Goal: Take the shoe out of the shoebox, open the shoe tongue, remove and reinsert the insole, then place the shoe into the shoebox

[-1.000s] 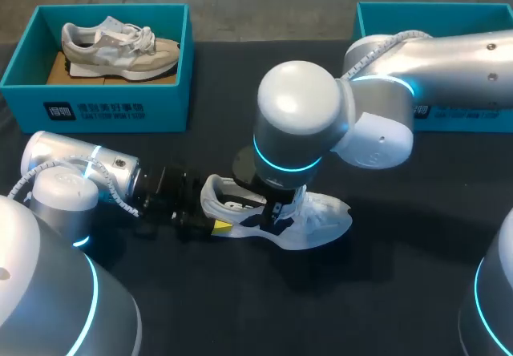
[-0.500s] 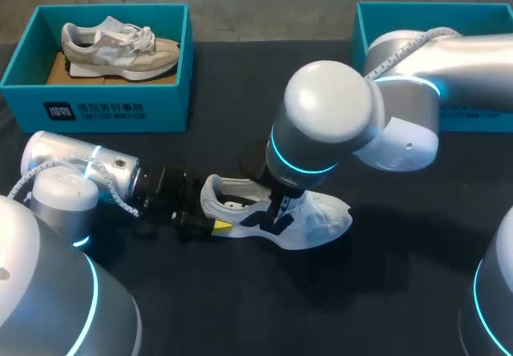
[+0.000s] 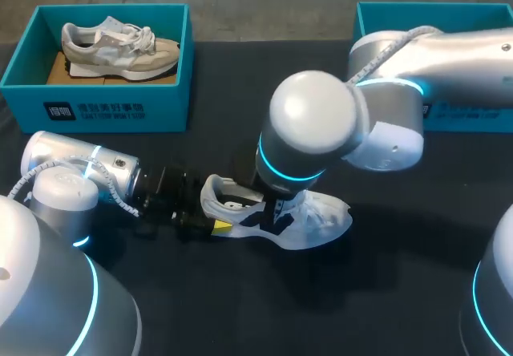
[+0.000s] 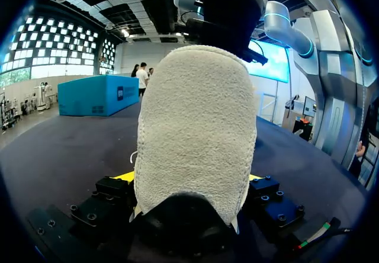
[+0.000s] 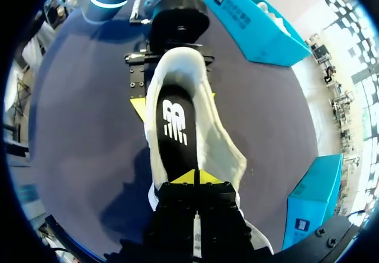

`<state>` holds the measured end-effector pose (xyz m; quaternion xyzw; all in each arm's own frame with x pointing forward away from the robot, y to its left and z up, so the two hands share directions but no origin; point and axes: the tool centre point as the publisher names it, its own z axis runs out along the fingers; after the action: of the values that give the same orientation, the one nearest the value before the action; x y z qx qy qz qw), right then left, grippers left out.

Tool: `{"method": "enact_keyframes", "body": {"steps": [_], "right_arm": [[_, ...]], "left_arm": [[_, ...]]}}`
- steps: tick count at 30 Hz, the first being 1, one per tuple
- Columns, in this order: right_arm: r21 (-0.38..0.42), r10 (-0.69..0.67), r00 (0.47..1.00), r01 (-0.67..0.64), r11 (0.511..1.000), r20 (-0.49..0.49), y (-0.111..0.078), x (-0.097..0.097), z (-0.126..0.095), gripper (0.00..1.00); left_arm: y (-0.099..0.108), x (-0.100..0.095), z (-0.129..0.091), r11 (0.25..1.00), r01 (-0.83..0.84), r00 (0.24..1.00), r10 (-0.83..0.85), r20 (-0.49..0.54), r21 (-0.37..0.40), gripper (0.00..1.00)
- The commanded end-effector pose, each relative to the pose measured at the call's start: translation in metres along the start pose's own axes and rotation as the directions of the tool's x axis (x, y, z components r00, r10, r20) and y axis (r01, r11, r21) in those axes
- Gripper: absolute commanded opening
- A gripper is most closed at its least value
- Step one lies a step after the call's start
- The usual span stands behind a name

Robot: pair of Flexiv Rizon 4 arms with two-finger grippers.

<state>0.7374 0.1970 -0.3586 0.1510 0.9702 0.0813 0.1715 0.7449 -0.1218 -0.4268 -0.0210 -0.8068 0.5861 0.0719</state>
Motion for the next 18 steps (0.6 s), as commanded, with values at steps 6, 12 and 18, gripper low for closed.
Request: {"method": "enact_keyframes", "body": {"steps": [6,12,18], "right_arm": [[0.080,-0.026,0.999,0.028,0.996,-0.031,0.008,-0.002,0.031,0.00],[0.111,-0.037,0.998,0.042,0.993,-0.043,0.006,-0.008,0.041,0.00],[0.119,-0.037,0.998,0.041,0.992,-0.042,0.004,-0.010,0.043,0.00]], "left_arm": [[0.002,-0.001,0.001,1.000,0.001,1.000,-0.001,0.002,-0.001,0.00],[0.002,-0.001,0.001,1.000,0.001,1.000,-0.001,0.002,-0.001,0.00],[0.002,-0.001,0.001,1.000,0.001,1.000,-0.001,0.002,-0.001,0.00]]}}
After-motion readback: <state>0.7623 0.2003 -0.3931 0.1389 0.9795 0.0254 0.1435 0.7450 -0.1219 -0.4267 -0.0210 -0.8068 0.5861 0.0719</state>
